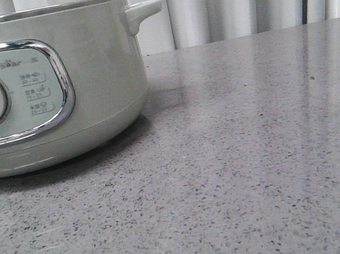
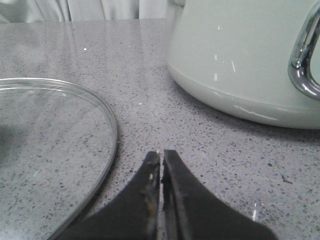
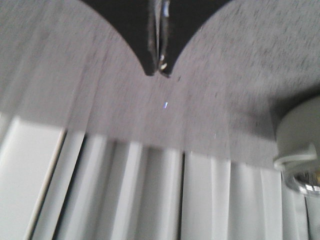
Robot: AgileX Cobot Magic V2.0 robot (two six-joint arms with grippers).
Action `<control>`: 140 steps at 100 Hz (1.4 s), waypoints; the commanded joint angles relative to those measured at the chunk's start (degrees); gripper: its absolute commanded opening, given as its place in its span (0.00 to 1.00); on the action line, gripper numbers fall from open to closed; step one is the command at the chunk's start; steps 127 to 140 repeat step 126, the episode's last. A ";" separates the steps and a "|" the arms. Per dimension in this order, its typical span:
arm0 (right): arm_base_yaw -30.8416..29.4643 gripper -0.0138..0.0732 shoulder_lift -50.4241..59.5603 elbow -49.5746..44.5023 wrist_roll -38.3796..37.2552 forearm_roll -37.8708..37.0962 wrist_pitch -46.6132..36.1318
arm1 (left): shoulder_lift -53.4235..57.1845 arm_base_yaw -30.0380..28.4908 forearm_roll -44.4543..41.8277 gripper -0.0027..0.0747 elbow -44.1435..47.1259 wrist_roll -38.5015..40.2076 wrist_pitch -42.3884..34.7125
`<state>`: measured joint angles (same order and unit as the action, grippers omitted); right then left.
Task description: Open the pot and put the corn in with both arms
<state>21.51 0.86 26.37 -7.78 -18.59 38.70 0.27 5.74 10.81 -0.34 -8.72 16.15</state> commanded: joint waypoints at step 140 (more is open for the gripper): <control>-16.76 0.09 0.96 -27.99 15.32 16.99 -21.69 | 1.58 -0.04 0.18 0.01 1.60 0.56 -4.12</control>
